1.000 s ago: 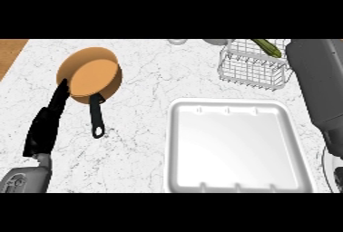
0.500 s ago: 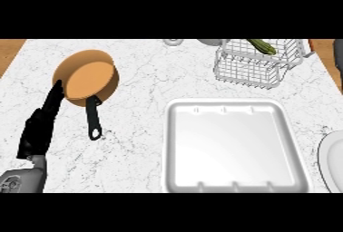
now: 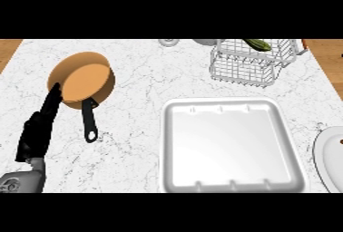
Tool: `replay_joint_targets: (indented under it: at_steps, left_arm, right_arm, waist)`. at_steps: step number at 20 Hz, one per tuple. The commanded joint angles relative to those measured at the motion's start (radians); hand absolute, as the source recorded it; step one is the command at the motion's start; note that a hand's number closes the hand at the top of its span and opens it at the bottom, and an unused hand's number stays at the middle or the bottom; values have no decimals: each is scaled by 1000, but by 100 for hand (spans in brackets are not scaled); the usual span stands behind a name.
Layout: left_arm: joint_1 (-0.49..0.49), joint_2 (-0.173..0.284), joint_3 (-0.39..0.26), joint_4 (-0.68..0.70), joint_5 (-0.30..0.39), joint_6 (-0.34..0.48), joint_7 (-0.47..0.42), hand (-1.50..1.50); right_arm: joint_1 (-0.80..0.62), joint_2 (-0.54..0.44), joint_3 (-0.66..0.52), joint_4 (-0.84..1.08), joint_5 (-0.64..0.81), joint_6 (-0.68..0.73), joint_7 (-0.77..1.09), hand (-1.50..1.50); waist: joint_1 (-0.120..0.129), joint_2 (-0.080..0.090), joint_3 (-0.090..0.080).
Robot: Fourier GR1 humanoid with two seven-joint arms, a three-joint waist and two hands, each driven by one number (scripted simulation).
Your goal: Pick the squash from the tray and place it in the tiered basket
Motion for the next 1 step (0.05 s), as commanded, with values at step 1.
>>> replay_joint_targets:
  at_steps: [1]
  left_arm:
    - [17,-2,-4,-60,10,-12,29,0]
  right_arm:
    - [222,11,-113,-244,-134,54,-23,-150]
  waist:
    - [3,0,1]
